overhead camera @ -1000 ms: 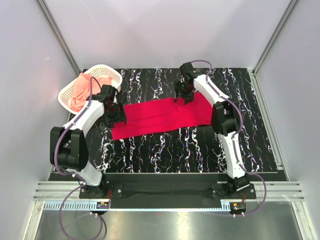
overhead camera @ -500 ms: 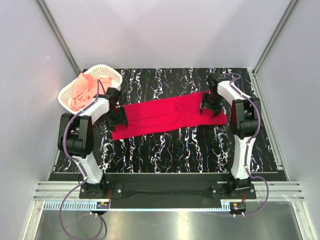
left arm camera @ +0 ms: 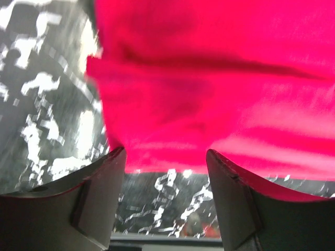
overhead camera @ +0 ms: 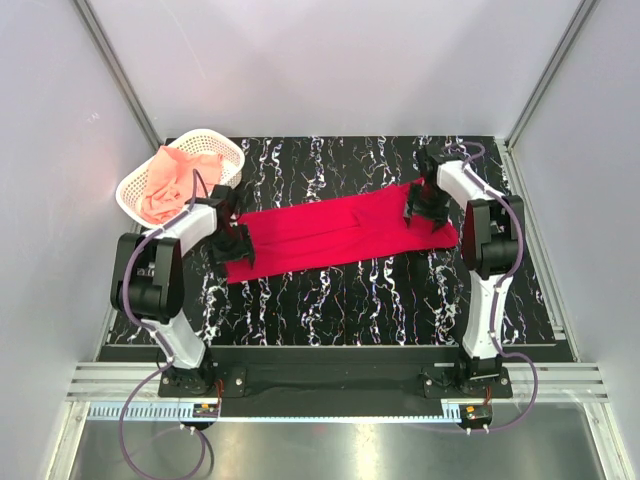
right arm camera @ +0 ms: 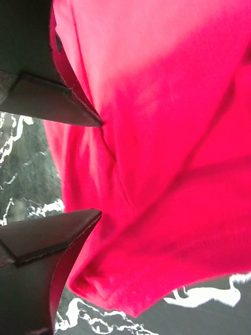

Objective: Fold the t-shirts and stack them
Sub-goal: Fold the tshirt

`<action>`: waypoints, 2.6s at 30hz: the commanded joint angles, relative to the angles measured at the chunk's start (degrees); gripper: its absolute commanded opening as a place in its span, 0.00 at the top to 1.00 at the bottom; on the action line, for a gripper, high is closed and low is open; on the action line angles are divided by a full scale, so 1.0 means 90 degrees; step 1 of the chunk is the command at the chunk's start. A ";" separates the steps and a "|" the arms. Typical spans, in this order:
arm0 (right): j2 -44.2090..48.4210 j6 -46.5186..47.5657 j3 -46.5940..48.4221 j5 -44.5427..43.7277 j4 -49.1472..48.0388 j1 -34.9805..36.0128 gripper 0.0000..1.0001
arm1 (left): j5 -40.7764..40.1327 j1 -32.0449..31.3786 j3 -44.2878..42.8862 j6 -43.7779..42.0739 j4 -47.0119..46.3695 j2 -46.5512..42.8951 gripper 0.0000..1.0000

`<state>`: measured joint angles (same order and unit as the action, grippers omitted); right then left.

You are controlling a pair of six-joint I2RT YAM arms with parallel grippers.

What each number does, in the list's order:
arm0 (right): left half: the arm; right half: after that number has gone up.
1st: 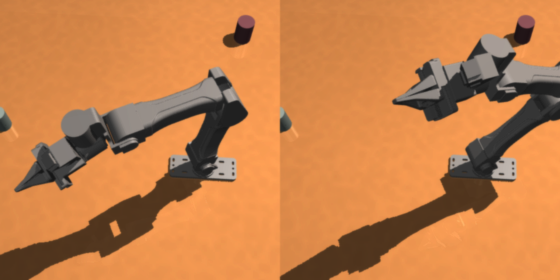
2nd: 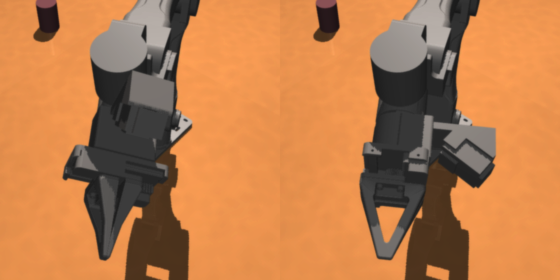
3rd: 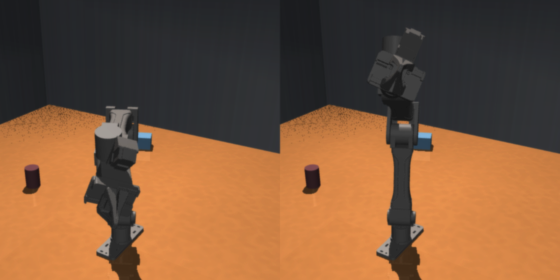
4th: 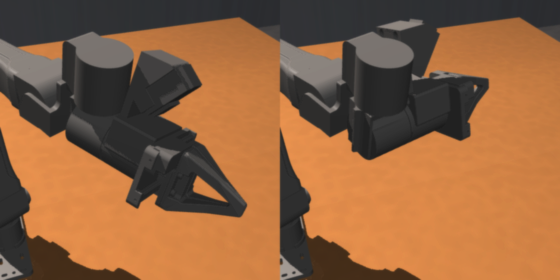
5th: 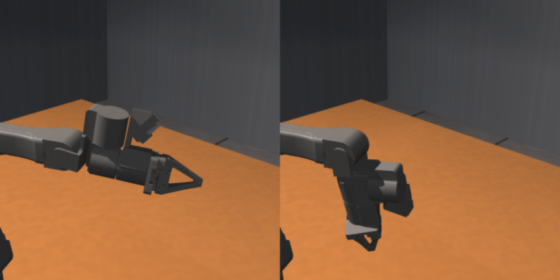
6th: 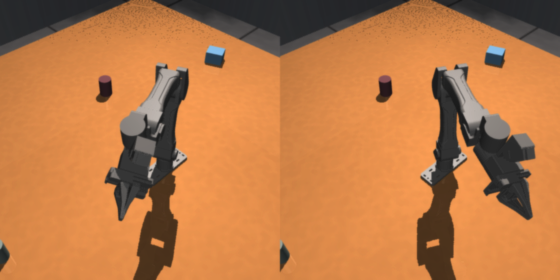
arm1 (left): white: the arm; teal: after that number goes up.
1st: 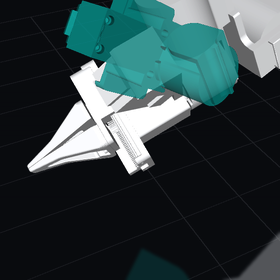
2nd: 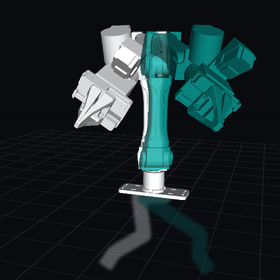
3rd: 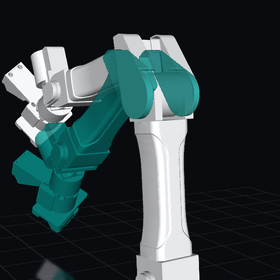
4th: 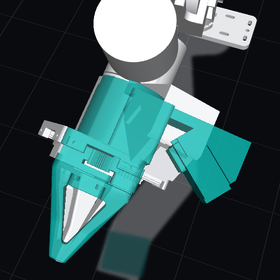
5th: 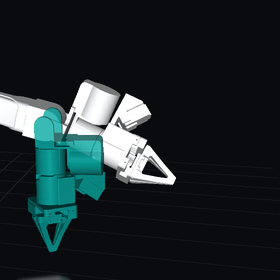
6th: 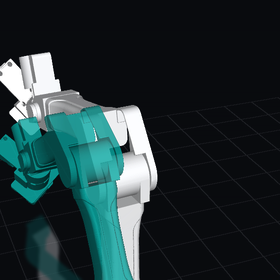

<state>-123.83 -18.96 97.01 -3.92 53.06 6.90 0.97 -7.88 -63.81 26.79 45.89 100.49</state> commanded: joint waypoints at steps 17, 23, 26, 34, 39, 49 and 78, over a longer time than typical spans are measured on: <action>-0.1446 0.0486 0.3996 0.0594 0.1106 0.2944 0.49 | -0.0089 0.0387 -0.1464 -0.0389 0.0097 -0.0101 0.35; -0.1690 0.0515 0.3996 0.0026 0.1204 0.3130 0.48 | -0.0450 0.0475 -0.1465 -0.0505 0.0096 0.0046 0.35; -0.1807 0.0554 0.3977 -0.0052 0.1214 0.3208 0.49 | -0.0518 0.0563 -0.1416 -0.0622 0.0058 0.0007 0.35; -0.1963 0.0730 0.3733 -0.0365 0.1097 0.3238 0.57 | -0.0353 0.0768 -0.1338 -0.0818 -0.0001 0.0212 0.46; -0.2052 0.0749 0.3694 -0.0277 0.1048 0.3238 0.60 | 0.0056 0.0768 -0.1065 -0.0652 -0.0196 0.0095 0.48; -0.2364 0.0818 0.3869 -0.0394 0.1029 0.3238 0.64 | 0.0312 0.0768 -0.0918 -0.0515 -0.0236 0.0055 0.48; -0.1544 0.0827 0.3538 -0.1009 0.1107 0.3062 0.58 | 0.0849 0.0583 -0.0185 -0.0115 -0.0441 -0.0257 0.51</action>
<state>-143.33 -11.81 129.60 -9.85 62.87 35.35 6.26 -1.83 -65.60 24.49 43.29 100.86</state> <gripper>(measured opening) 0.408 0.492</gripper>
